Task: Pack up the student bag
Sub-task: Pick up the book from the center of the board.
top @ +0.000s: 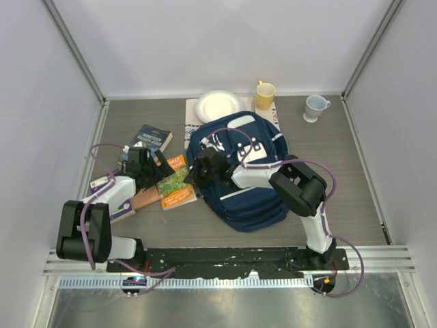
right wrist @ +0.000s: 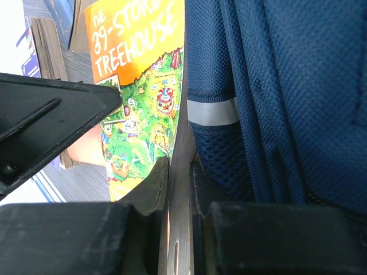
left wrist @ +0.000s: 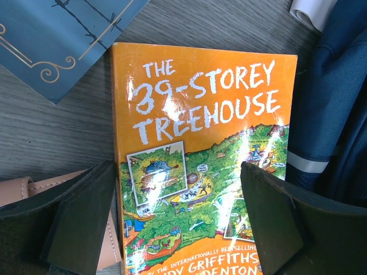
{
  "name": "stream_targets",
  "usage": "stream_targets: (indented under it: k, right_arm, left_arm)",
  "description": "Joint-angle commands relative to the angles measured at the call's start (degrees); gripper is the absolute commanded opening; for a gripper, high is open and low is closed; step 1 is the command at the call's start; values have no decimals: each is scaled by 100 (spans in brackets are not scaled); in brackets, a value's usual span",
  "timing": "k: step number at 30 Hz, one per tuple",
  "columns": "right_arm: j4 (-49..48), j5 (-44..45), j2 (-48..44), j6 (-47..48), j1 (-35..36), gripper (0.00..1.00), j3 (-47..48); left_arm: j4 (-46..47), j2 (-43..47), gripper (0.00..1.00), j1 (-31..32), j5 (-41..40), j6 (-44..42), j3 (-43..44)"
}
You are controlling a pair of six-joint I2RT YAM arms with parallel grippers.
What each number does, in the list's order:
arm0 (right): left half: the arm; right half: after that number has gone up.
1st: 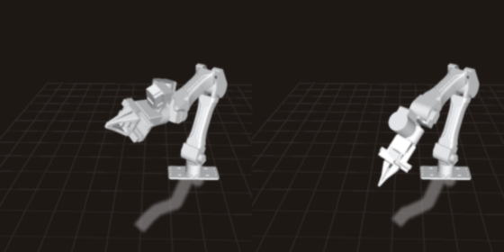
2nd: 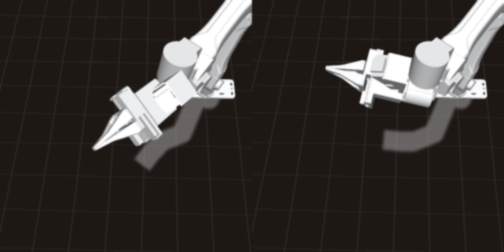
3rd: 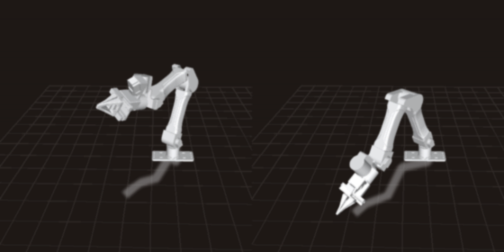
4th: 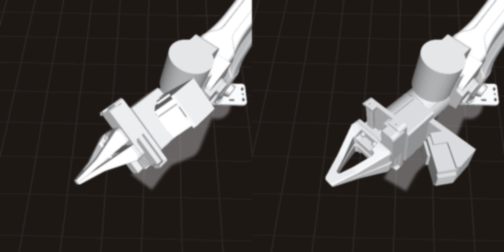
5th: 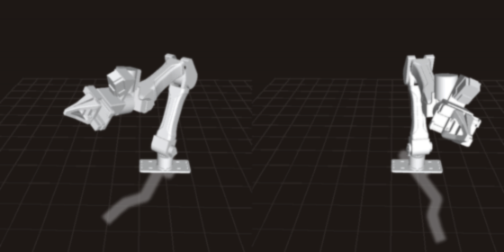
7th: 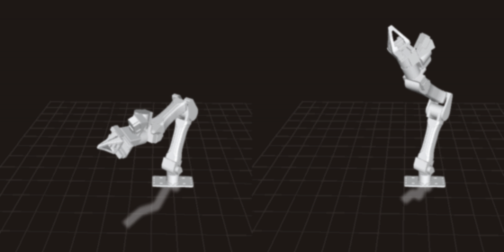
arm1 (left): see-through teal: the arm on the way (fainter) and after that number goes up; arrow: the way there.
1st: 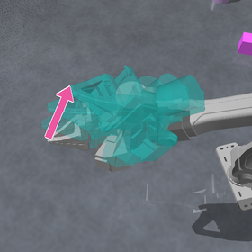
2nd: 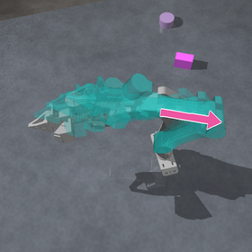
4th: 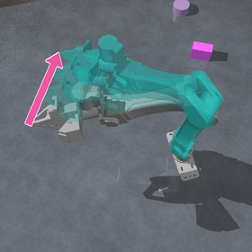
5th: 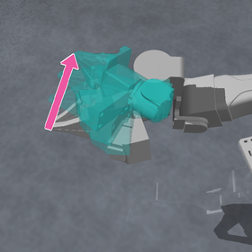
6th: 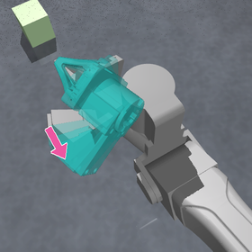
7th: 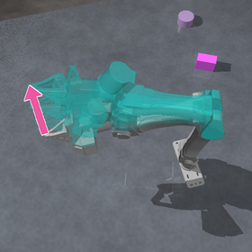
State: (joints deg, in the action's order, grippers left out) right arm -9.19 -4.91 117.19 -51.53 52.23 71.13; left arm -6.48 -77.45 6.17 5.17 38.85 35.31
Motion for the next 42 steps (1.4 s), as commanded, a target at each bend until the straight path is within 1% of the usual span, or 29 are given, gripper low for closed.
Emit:
stream_targets:
  k: [1,5,11,13,15,16,17,20,27,31,35,36,39,40,42]
  right_arm:
    - [-759,-239,-380,-86,77,1,6]
    - [-987,-327,-574,-278,-11,1,-143]
    - [-1831,-836,-802,-806,-274,1,-618]
    - [-2068,-1090,-838,-946,-301,1,-671]
    - [-2183,-1196,-916,-1034,-310,1,-741]
    - [-2410,-1284,-978,-1113,-301,1,-811]
    - [-2490,-1293,-1109,-1140,-310,1,-872]
    - [-2623,-1399,-1312,-1202,-336,1,-1022]
    - [-2834,-1416,-2005,-1360,-345,1,-1295]
    - [-2570,-1303,-2418,-1246,-353,1,-1435]
    - [-2527,-1223,-2946,-1193,-380,1,-1787]
    - [-2422,-1162,-3052,-1132,-380,1,-1883]
    - [-2403,-1144,-3500,-1096,-380,1,-2094]
    - [-2403,-1135,-3614,-1105,-380,1,-2147]
    - [-2386,-1118,-3939,-1105,-389,1,-2270]
  left_arm:
    - [68,248,91,103,740,228,204]
    - [-299,485,99,103,758,-17,476]
    - [-1047,1152,100,103,573,-273,846]
    - [-1197,1415,100,112,450,-281,855]
    - [-1390,1627,100,103,363,-281,846]
    - [-1469,1732,99,112,258,-282,846]
    - [-1662,1960,100,112,187,-308,872]
    - [-2039,2399,100,103,2,-395,934]
    - [-2858,3191,100,103,-314,-466,1416]
    - [-3253,3508,100,103,-297,-457,1610]
    - [-3132,3816,100,103,-8,-379,1549]
    - [-3027,3886,100,112,315,-361,1514]
    - [-2193,4211,100,103,896,-150,1128]
    - [-1738,4325,100,103,1168,85,988]
    - [-1393,4361,100,103,1372,263,697]
